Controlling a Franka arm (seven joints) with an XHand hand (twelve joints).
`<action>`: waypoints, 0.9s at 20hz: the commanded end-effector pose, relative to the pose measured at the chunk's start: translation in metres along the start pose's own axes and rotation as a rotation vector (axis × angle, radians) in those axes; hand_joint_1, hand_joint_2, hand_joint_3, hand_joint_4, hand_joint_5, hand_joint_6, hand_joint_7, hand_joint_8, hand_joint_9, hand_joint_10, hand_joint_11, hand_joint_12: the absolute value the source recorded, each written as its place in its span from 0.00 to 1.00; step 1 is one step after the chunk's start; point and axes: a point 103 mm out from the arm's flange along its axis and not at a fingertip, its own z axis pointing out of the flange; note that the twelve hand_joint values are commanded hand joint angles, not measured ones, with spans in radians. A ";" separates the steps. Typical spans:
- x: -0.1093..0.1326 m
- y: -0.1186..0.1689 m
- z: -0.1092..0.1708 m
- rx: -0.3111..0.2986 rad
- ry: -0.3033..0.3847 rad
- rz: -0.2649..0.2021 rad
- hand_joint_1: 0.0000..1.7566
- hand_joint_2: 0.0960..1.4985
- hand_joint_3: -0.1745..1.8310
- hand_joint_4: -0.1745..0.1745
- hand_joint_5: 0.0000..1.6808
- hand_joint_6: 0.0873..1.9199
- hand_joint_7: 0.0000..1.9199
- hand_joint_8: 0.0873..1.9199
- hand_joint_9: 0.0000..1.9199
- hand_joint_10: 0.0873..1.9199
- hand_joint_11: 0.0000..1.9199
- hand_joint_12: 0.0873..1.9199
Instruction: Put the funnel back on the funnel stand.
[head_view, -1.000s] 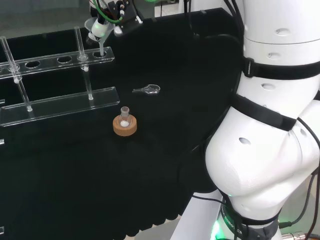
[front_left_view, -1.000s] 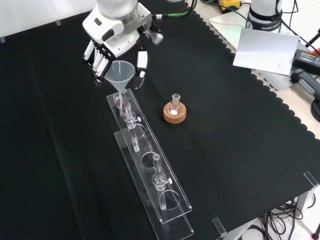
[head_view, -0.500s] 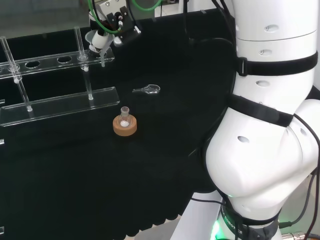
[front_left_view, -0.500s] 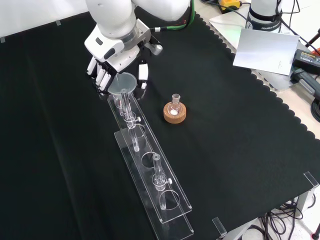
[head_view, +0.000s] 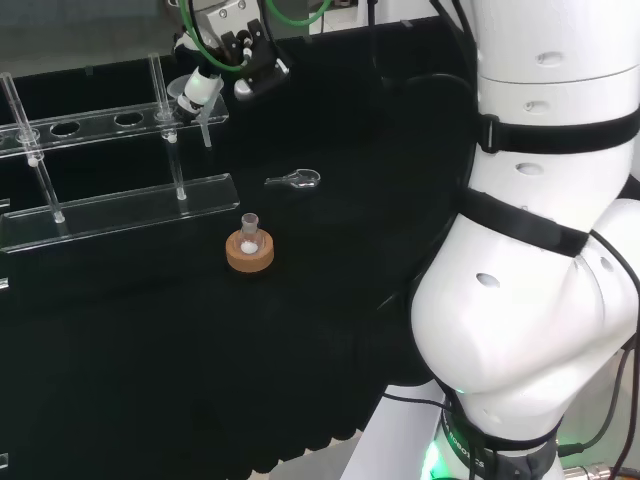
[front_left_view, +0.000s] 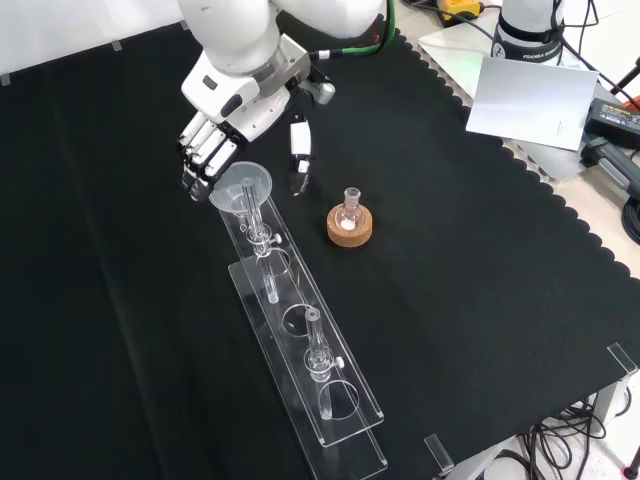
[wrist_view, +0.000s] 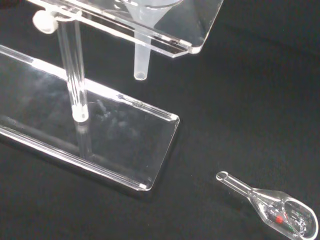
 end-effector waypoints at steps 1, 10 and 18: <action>-0.001 -0.038 -0.013 -0.069 0.021 -0.014 0.28 0.43 0.18 0.37 0.13 0.00 0.00 0.22 0.08 0.38 0.07 0.76; -0.024 -0.115 -0.031 -0.123 0.039 0.107 0.28 0.44 0.17 0.35 0.14 0.00 0.00 0.28 0.10 0.38 0.08 0.76; -0.036 -0.151 -0.009 -0.120 0.057 0.167 0.29 0.46 0.16 0.35 0.14 0.00 0.00 0.29 0.11 0.38 0.08 0.76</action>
